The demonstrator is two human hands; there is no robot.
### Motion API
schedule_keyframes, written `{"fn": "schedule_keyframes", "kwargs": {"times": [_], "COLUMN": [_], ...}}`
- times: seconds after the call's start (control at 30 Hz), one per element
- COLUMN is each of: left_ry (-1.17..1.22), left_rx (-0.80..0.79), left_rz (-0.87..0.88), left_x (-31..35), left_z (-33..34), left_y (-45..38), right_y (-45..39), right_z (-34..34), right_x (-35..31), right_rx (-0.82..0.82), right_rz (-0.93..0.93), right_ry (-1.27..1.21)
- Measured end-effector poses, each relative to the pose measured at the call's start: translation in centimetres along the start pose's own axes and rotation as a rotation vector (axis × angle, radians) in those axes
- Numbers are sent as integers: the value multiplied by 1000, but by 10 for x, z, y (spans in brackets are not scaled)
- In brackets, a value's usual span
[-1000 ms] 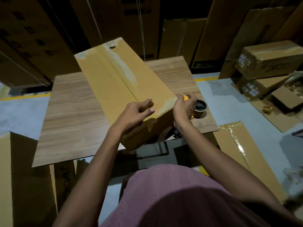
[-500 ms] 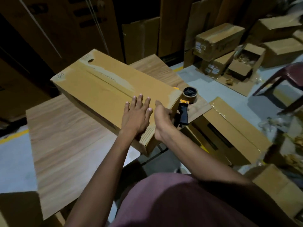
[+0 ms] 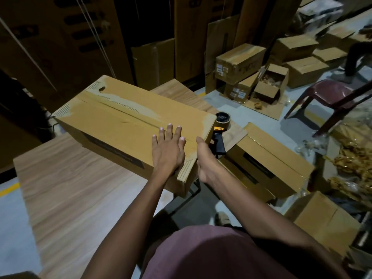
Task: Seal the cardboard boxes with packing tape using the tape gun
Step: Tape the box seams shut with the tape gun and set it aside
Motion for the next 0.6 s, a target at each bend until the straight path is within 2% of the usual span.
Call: {"fn": "schedule_keyframes", "kwargs": {"times": [0.13,0.27,0.33,0.43,0.6], "left_ry": [25,48,51,54,21], "left_rx": [15,8,10,3,-45], "left_rz": [-47,-85,-86,-83,-97], "left_x": [1,2,2,1,1], "left_z": [3,4,3,4,6], "left_y": [7,7,8,7,4], "right_y": [-9,-61,-39,-23,-30], "right_z": [-2,-18,-10,2,-13], "right_x": [4,18,9,7,7], "right_rx": [9,52,68,79,200], "right_rz": [-47,-28,-10,-18,-136], "right_ry": [-23,-39,-21,36,256]}}
Point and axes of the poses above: each hand's wrist, its own y-axis away from the middle knuckle, its own z-axis out of the palm, x = y × z, the point moved 7 cm from there along -y, towards the middle knuckle, and after that the axes turned 7 degrees about -x, right-handed, at the moved point
